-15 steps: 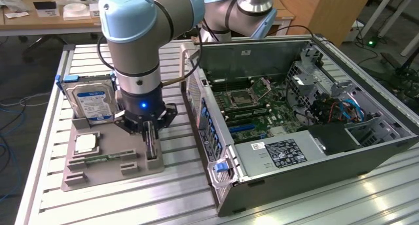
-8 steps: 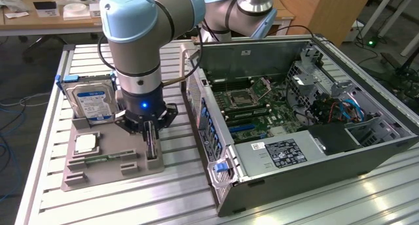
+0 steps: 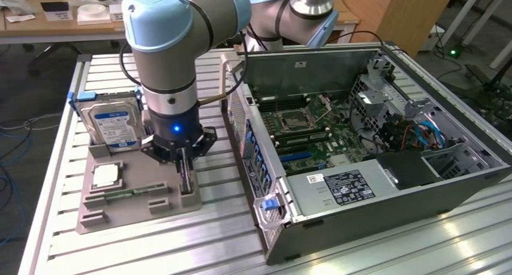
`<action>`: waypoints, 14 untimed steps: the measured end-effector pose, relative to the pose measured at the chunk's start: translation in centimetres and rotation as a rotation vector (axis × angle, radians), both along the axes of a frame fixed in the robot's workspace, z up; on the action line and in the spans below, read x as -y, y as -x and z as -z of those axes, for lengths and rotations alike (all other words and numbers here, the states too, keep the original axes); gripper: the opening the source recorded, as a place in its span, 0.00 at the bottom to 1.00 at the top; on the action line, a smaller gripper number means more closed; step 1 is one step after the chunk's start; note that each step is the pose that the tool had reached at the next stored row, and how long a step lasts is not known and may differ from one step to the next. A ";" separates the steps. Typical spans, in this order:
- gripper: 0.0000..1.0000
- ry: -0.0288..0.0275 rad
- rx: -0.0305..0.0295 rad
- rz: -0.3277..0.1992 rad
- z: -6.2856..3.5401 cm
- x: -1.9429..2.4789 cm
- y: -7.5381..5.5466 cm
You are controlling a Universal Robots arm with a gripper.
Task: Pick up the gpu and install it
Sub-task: 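Pick up the gpu and move the gpu toward the slot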
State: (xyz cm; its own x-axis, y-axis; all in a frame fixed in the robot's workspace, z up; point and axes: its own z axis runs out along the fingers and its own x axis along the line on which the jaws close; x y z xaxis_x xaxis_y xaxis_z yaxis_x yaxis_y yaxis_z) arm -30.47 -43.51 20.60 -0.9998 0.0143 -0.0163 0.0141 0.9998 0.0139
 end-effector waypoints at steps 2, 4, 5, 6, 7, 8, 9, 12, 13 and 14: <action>0.28 0.0000 0.0000 0.000 0.01 0.00 0.0; 0.28 -0.0001 -0.0001 0.000 0.01 0.00 0.0; 0.28 -0.0001 0.0000 0.000 0.01 0.00 0.0; 0.28 0.0000 -0.0001 0.000 0.01 0.00 0.0; 0.28 0.0000 0.0000 0.000 0.01 0.00 0.0; 0.28 0.0000 -0.0001 0.000 0.02 0.00 0.0; 0.28 0.0000 0.0000 0.000 0.02 0.00 0.0; 0.28 -0.0001 0.0000 0.000 0.02 0.00 0.0; 0.28 0.0000 -0.0001 0.000 0.02 0.00 0.0; 0.28 0.0000 0.0000 0.000 0.02 0.00 0.0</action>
